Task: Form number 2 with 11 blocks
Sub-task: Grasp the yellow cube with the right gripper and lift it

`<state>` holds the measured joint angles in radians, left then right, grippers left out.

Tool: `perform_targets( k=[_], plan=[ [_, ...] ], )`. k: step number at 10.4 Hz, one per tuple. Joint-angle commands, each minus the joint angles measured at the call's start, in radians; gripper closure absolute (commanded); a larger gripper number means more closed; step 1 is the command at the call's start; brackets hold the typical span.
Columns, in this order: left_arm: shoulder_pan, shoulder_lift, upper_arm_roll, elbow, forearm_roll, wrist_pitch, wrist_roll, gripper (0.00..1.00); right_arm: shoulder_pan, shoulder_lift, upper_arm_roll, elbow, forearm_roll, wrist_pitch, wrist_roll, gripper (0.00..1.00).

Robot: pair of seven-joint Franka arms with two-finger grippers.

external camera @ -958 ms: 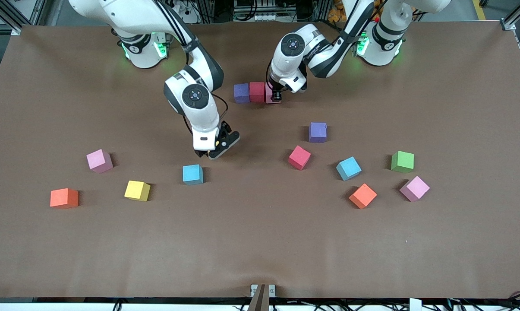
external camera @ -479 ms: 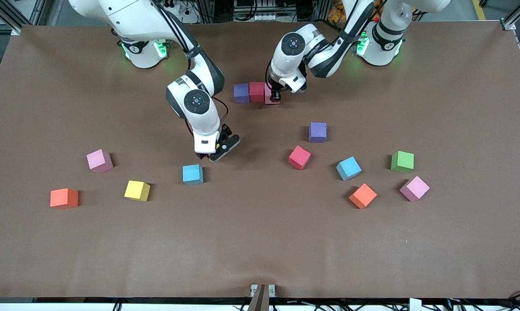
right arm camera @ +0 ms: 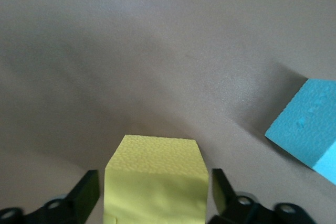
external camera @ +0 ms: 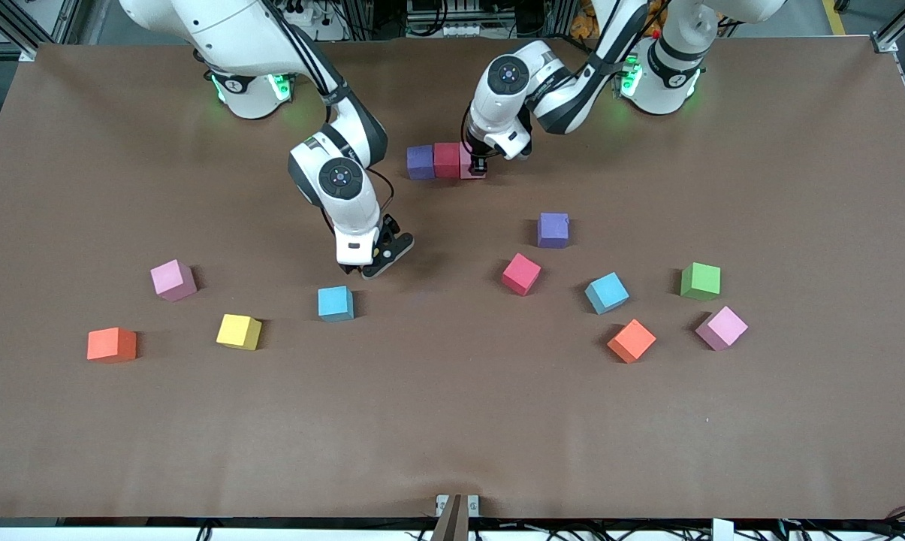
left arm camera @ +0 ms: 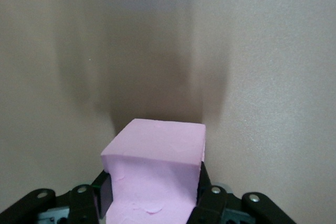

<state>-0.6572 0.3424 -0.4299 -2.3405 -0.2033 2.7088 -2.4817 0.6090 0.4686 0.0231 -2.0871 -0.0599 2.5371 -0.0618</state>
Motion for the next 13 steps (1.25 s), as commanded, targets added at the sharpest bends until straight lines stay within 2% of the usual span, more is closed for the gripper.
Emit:
perform_targets(
  k=[1,2,3,6,10,13],
  plan=[
    [-0.005,-0.003,0.0,-0.008,0.008,0.019,-0.002,0.06,-0.002,-0.004,0.003,-0.008,0.009,0.008,0.005,1.0],
    [-0.019,-0.003,0.002,-0.011,0.048,0.019,0.003,0.0,0.0,-0.005,0.003,-0.005,0.009,0.0,0.007,1.0],
    [-0.024,-0.002,0.0,-0.011,0.092,0.019,-0.009,0.0,0.001,-0.005,0.004,-0.001,0.011,-0.003,0.019,1.0],
    [-0.024,0.0,0.0,-0.01,0.094,0.019,-0.009,0.0,0.024,-0.007,0.014,0.021,0.012,-0.004,0.135,1.0],
    [-0.019,-0.04,0.002,-0.013,0.104,-0.001,-0.002,0.0,0.032,-0.007,0.076,0.052,0.014,-0.009,0.333,1.0],
    [-0.01,-0.091,0.0,-0.013,0.108,-0.075,0.023,0.0,0.037,-0.007,0.129,0.059,0.012,-0.009,0.523,1.0]
  ],
)
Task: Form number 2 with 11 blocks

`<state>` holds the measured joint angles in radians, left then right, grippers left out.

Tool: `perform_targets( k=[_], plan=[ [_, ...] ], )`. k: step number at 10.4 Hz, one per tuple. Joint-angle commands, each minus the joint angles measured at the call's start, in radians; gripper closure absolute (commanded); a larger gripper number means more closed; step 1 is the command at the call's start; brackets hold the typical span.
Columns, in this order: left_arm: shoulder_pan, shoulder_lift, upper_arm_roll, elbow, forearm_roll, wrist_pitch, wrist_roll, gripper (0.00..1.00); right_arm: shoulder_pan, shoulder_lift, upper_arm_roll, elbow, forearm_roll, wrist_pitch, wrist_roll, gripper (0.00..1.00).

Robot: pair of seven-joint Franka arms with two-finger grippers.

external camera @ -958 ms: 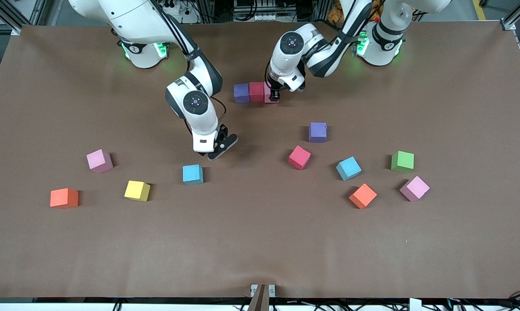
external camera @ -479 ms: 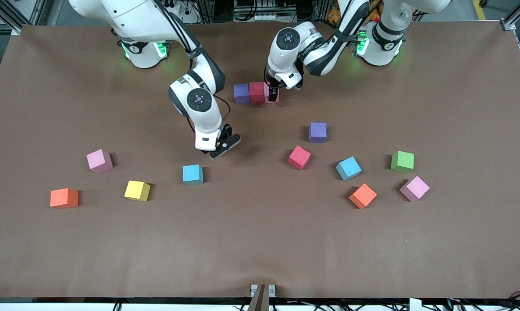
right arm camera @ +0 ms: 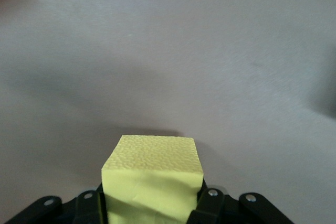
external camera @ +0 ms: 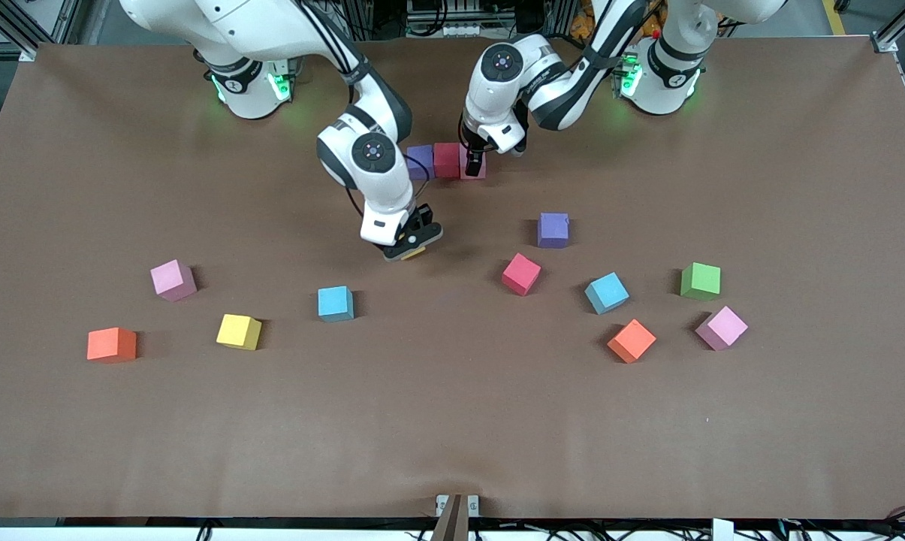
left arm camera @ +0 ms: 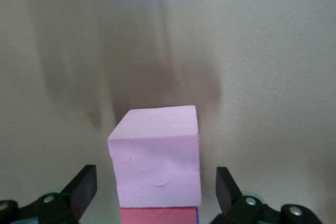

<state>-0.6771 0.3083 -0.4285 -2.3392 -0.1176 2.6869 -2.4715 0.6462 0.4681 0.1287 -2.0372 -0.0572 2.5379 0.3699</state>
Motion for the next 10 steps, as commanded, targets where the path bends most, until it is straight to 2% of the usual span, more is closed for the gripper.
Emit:
perform_targets(
  k=[1,3,5,7,10],
  plan=[
    [0.017,-0.083,-0.001,-0.014,0.024,-0.08,0.022,0.0,0.016,-0.006,0.029,0.018,0.01,-0.01,0.166,1.0],
    [0.021,-0.136,-0.001,-0.012,0.024,-0.143,0.037,0.0,0.032,-0.006,0.046,0.026,0.01,-0.018,0.274,1.0],
    [0.077,-0.205,-0.001,-0.008,0.024,-0.227,0.112,0.0,0.065,0.013,0.06,0.049,0.01,-0.018,0.371,1.0],
    [0.131,-0.25,0.001,-0.002,0.024,-0.292,0.219,0.0,0.121,0.079,0.058,0.133,0.008,-0.053,0.46,1.0],
    [0.279,-0.279,0.001,0.015,0.024,-0.361,0.492,0.0,0.202,0.17,0.052,0.296,-0.004,-0.214,0.472,1.0]
  ],
)
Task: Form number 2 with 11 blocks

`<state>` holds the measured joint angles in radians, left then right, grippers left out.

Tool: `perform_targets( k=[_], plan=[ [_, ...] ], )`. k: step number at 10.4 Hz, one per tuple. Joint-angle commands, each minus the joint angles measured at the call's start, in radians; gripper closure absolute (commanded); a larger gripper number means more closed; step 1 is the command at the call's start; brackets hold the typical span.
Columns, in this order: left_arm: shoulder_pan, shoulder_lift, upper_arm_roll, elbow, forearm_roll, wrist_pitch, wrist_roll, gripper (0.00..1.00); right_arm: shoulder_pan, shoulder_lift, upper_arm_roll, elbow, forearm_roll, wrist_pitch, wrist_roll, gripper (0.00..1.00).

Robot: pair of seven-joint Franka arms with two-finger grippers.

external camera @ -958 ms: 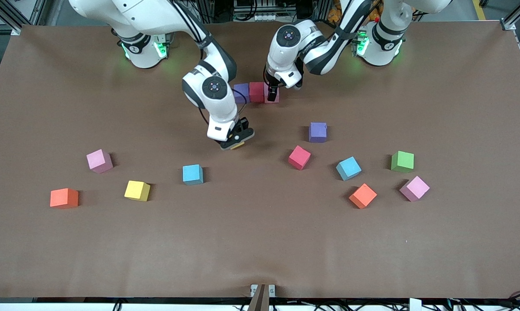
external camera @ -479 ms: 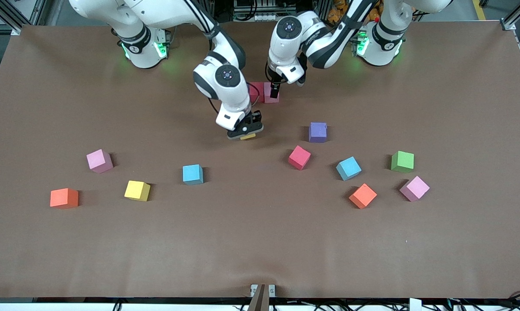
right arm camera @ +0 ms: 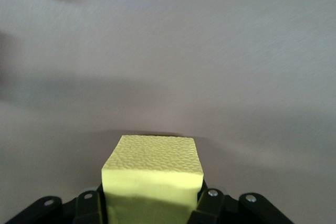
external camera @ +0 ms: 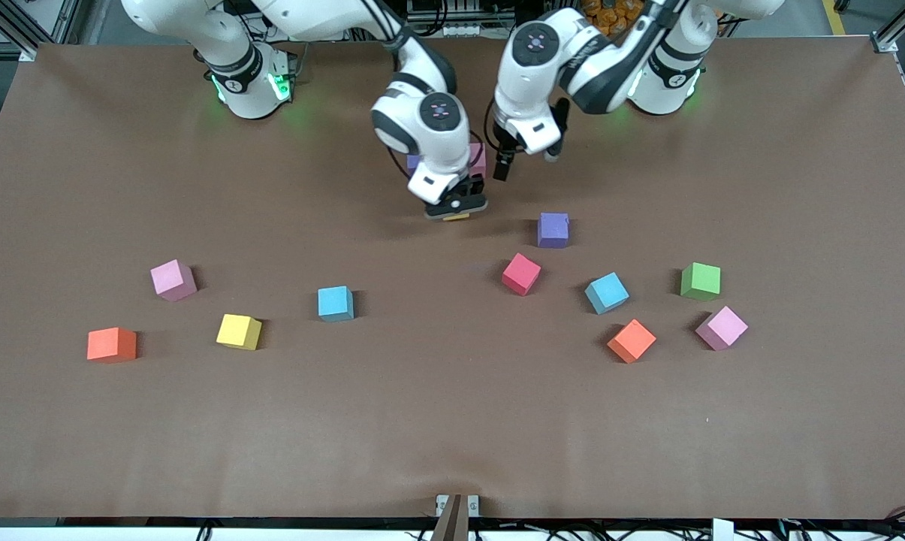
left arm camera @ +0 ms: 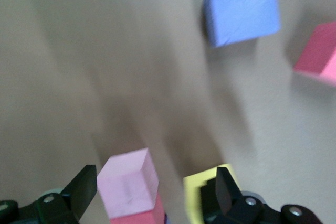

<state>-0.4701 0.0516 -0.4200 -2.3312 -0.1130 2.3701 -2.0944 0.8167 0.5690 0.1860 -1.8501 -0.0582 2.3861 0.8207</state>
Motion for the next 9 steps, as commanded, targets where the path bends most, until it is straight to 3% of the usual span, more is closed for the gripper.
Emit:
perform_targets(
  k=[1,5,9],
  plan=[
    [0.129,-0.021,-0.006,0.013,0.018,-0.054,0.222,0.0,0.033,0.072,-0.006,0.114,-0.003,-0.062,0.021,1.0],
    [0.278,0.04,-0.006,0.038,0.019,-0.052,0.673,0.0,0.041,0.08,-0.011,0.115,-0.005,-0.051,0.102,1.0],
    [0.255,0.126,-0.01,0.038,0.033,-0.037,0.988,0.0,0.065,0.08,-0.014,0.109,-0.008,-0.047,0.166,1.0]
  ],
)
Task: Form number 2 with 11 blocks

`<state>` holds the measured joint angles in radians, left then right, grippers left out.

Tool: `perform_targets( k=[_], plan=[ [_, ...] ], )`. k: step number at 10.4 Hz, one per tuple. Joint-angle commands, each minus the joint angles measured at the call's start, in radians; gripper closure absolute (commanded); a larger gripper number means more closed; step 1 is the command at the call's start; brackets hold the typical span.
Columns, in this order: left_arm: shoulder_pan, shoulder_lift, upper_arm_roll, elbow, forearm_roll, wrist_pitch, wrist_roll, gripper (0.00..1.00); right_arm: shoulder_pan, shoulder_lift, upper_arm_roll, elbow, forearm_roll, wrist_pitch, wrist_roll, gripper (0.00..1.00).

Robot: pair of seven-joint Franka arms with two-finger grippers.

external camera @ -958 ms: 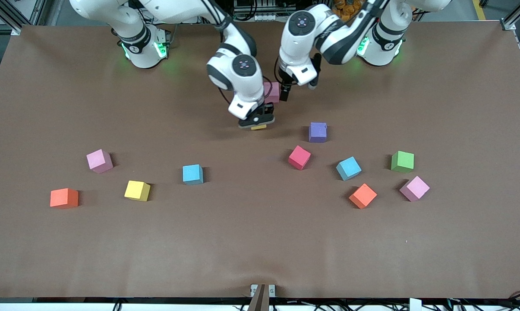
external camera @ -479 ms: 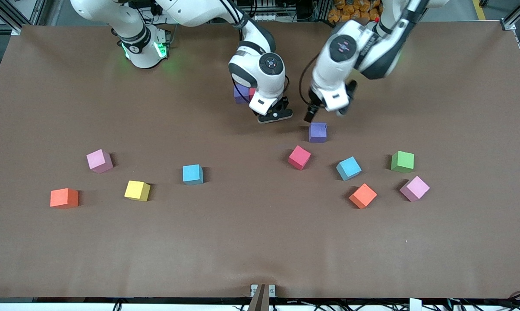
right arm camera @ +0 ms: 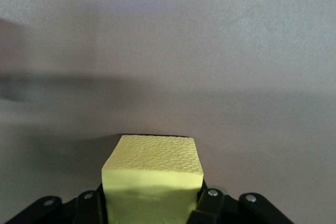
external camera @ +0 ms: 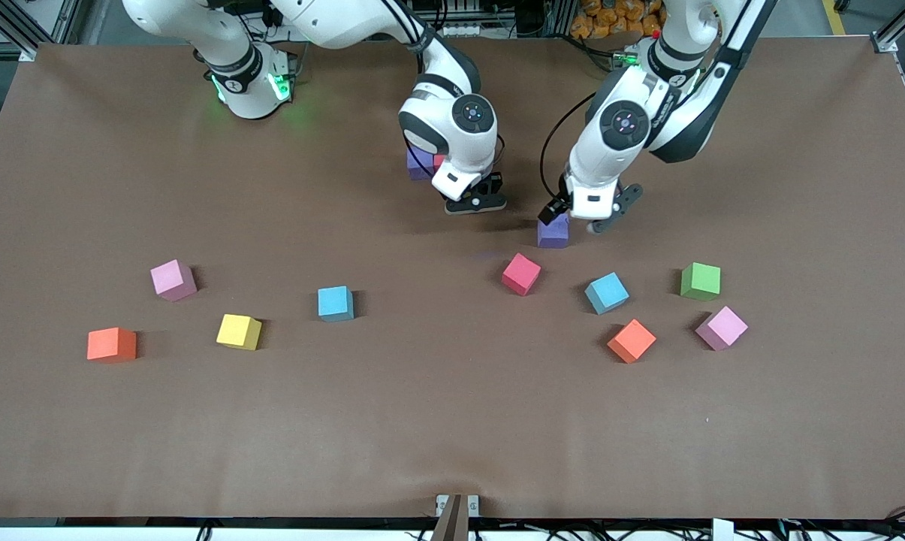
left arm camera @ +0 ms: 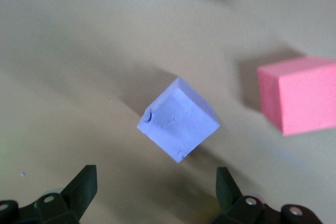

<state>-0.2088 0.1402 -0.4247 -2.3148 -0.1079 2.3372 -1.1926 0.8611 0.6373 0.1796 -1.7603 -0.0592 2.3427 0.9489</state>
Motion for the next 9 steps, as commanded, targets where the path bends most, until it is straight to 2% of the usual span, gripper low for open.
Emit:
perform_targets(
  k=[1,4,7,9],
  plan=[
    [0.002,0.059,-0.005,0.034,0.043,-0.002,0.114,0.0,0.022,0.009,-0.009,0.016,-0.017,-0.003,0.037,1.0],
    [0.012,0.11,0.0,0.1,0.042,-0.004,0.09,0.0,0.033,0.005,-0.009,0.01,-0.03,-0.003,0.037,1.0],
    [0.009,0.14,0.001,0.115,0.046,-0.004,0.093,0.0,0.039,0.007,-0.009,-0.007,-0.031,0.006,0.041,1.0],
    [-0.006,0.212,-0.002,0.127,0.171,0.001,0.107,0.0,0.041,0.004,-0.009,-0.028,-0.031,0.045,0.082,1.0]
  ],
)
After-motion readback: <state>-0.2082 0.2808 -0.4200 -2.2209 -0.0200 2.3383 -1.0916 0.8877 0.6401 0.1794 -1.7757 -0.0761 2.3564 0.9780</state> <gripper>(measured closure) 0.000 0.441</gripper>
